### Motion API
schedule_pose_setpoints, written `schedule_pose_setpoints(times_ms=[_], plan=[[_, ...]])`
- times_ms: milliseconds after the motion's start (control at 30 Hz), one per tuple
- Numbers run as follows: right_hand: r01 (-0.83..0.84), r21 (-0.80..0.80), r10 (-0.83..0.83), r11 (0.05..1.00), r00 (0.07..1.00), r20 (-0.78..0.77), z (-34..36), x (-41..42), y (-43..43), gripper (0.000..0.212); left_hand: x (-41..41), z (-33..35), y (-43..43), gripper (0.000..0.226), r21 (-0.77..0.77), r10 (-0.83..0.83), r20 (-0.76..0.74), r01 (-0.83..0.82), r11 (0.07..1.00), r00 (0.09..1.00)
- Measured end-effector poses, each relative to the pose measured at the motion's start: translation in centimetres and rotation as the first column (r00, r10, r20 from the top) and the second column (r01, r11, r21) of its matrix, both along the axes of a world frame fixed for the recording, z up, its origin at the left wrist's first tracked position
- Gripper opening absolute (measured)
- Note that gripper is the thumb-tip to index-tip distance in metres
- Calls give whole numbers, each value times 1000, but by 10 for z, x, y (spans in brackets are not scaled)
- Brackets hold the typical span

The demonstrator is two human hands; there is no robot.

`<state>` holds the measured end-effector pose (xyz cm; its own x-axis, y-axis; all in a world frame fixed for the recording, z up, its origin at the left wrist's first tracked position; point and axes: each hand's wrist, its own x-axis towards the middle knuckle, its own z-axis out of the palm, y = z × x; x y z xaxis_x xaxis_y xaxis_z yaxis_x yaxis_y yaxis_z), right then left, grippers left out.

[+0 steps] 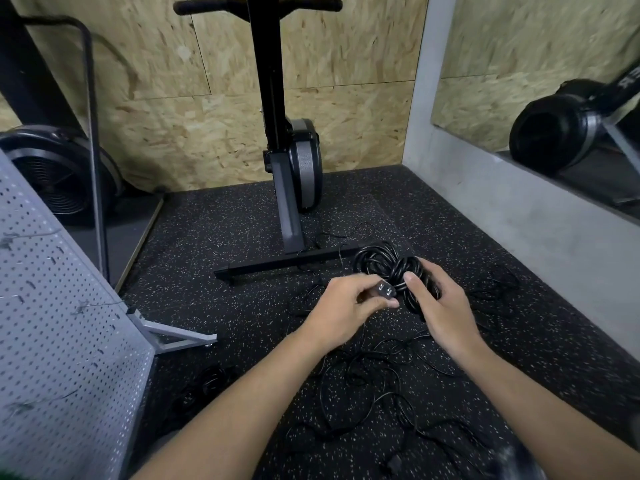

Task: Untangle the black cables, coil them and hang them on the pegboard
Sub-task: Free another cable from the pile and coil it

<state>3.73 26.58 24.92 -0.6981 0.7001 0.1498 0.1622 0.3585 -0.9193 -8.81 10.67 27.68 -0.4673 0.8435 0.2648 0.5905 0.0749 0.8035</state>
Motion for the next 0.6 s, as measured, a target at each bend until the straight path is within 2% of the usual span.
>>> schedule_pose_setpoints(times_ms=[100, 167, 267, 367, 600], plan=[[10, -17, -10, 1000, 1000, -21, 0, -1, 1, 54, 0, 3, 1, 20, 90, 53, -6, -52, 995, 999], [5, -28, -6, 1000, 999, -37, 0, -1, 2, 51, -1, 7, 0, 24, 128, 57, 88, -68, 989, 994], [-19, -66, 15, 998, 998, -56, -1, -3, -2, 36, -5, 10, 2, 30, 139, 55, 221, -88, 986, 974], [3, -82, -8, 997, 998, -65, -1, -3, -3, 33, -6, 9, 4, 24, 196, -7, 367, -70, 978, 930], [28, -123, -40, 992, 995, -96, 1, -4, 1, 36, -8, 6, 7, 33, 152, 102, 306, -154, 976, 947]])
